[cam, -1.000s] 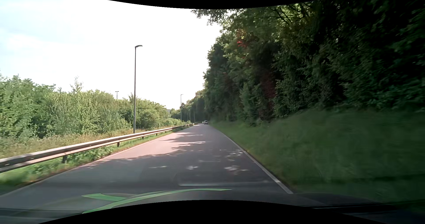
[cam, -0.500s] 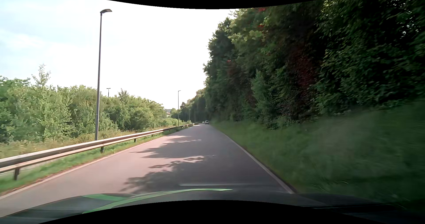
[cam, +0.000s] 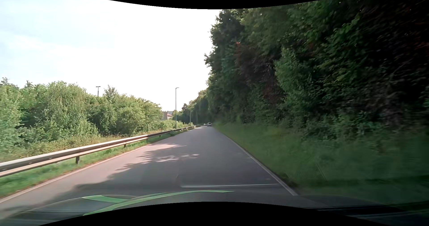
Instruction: Follow the waypoints while adhering to traffic rules and regulations
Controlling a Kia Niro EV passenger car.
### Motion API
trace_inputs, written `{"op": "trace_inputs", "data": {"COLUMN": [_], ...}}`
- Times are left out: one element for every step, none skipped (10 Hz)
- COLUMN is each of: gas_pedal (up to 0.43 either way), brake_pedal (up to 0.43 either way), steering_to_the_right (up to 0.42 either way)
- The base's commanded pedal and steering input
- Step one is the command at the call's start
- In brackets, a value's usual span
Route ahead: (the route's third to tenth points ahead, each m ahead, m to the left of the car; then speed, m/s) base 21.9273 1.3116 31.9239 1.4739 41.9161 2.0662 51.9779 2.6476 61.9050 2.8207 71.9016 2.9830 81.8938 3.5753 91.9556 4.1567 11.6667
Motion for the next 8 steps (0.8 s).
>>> {"op": "trace_inputs", "data": {"gas_pedal": [0.118, 0.118, 0.118, 0.118, 0.118, 0.118, 0.118, 0.118], "brake_pedal": [0.000, 0.000, 0.000, 0.000, 0.000, 0.000, 0.000, 0.000], "steering_to_the_right": [-0.006, -0.006, -0.005, -0.002, -0.001, -0.002, -0.002, -0.002]}}
